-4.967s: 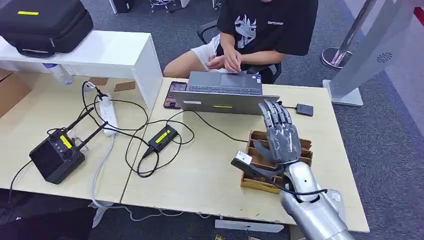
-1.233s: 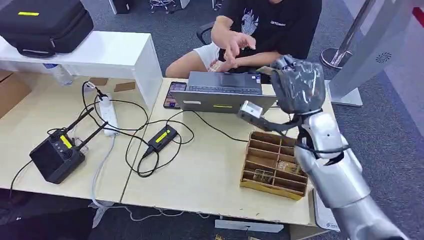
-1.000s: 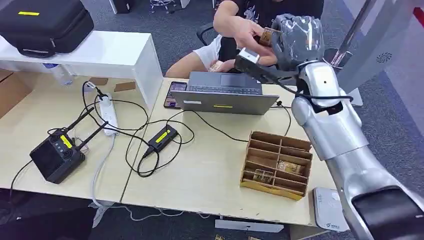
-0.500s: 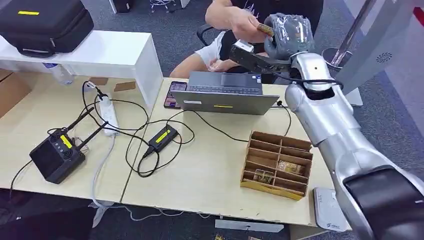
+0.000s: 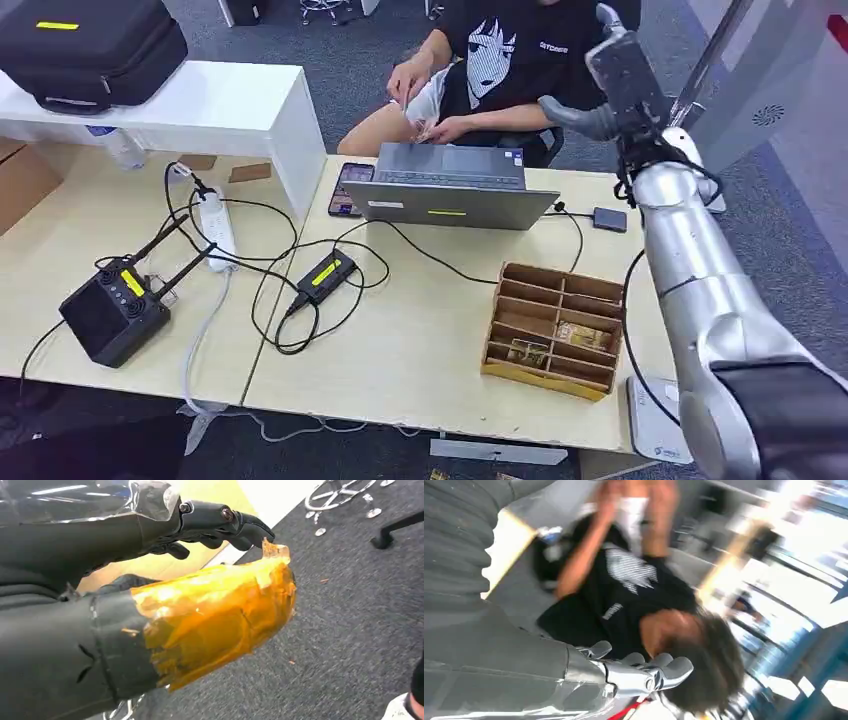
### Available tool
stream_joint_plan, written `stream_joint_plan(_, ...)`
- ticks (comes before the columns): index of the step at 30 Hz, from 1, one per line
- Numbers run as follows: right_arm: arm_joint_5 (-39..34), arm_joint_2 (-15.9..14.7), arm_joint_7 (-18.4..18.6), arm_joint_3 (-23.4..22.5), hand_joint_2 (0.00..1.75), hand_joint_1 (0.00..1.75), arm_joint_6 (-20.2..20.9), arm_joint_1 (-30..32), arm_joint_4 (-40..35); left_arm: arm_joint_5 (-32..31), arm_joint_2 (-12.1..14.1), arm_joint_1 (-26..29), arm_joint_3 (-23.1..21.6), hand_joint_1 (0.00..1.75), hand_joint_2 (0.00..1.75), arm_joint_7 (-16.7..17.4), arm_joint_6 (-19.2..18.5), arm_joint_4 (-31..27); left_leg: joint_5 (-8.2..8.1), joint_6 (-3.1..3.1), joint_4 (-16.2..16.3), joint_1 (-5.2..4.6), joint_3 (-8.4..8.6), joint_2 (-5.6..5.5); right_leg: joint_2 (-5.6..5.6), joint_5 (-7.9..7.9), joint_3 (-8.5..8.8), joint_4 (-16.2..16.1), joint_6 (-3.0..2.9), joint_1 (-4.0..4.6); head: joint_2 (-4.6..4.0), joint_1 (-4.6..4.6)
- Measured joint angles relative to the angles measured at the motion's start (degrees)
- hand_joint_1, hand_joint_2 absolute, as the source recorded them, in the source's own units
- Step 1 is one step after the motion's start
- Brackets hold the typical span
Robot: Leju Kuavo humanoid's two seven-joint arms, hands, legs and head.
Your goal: Pass the card to the sensor for recognition and then transmit it.
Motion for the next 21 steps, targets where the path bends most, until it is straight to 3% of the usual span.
stream_joint_plan(4,-4.5,0.3,-3.0,-1.7,1.75,0.00,-1.7,12.2,-14.7,1.1,0.0,0.0,0.0,0.00,0.00,0.7,0.0,-0.2,-0.05,-0.03,0.0,-0.01,-0.03,-0.01,0.01,-0.02,-0.06,0.0,0.01,0.00,0.00,-0.04)
stream_joint_plan(11,-5.7,0.8,-4.5,-2.5,1.75,0.00,-3.8,21.7,-27.7,2.0,0.0,0.0,0.0,0.00,0.00,1.2,0.0,-0.4,-0.05,-0.04,-0.1,0.05,-0.01,-0.01,-0.03,-0.06,-0.04,0.0,0.00,0.05,0.00,-0.02)
stream_joint_plan(17,-11.7,4.3,-11.3,2.9,1.75,0.00,-10.8,47.1,-51.2,5.0,0.0,0.3,0.0,0.00,0.00,3.0,0.0,-1.1,-0.32,-0.13,-0.1,0.08,-0.04,-0.39,-0.36,-0.40,0.07,0.0,-0.05,0.09,0.00,-0.02)
stream_joint_plan(21,-17.1,5.0,-13.9,6.3,1.75,0.00,-14.2,59.7,-60.4,4.6,0.0,0.5,0.1,0.00,0.00,4.2,0.0,-1.2,-0.41,-0.15,-0.1,0.07,-0.07,-0.35,-0.34,-0.51,0.05,0.0,-0.08,0.08,0.00,-0.02)
